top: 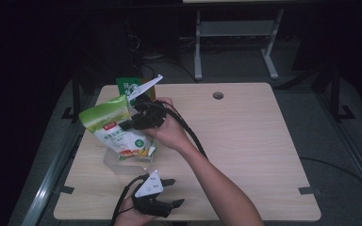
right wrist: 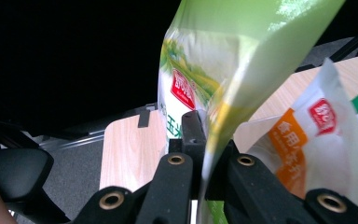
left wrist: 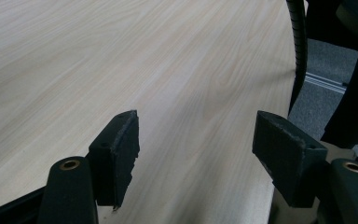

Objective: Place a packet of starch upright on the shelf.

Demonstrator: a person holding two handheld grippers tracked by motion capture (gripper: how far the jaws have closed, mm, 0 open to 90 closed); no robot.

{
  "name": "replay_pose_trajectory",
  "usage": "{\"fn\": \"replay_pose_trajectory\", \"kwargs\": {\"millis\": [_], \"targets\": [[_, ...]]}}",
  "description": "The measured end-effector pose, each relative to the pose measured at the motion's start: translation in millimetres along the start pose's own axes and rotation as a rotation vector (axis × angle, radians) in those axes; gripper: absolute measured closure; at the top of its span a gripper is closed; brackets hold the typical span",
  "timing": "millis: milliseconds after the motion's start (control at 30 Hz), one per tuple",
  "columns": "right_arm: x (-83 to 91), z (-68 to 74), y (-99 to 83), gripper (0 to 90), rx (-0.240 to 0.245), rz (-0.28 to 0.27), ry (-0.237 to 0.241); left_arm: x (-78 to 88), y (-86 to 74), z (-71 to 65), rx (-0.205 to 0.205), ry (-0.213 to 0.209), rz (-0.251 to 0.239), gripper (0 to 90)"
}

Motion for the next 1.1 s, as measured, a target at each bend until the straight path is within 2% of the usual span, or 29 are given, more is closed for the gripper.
{"fn": "replay_pose_trajectory", "kwargs": {"millis": [567, 833, 1000, 1100], "targets": [[-44.6, -4.6, -6.1, 89.8, -0.014, 0.042, 0.04, 2.6, -0.9, 4.1, 0.029, 0.018, -0.008, 28.0], [-64.2, -13.8, -21.2, 89.6, -0.039, 0.052, 0.034, 2.7, -0.8, 4.6, 0.011, 0.014, -0.001, 28.0], [-65.5, -24.1, -35.7, 87.4, -0.073, 0.054, 0.038, 1.6, -1.2, 3.9, 0.019, 0.01, 0.0, 28.0], [-61.2, -26.3, -40.6, 80.4, -0.086, 0.056, 0.028, 0.6, -1.2, 3.1, 0.016, 0.009, 0.005, 28.0]]}}
Point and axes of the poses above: each handheld gripper's, and its own axes: x roughly backward along the jaws, y roughly out of its top, z roughly to its left, the point moved 1 cm from there along -x, roughly forward along the jaws, and after that the axes turned 7 degrees about y, right-handed, at the moved point
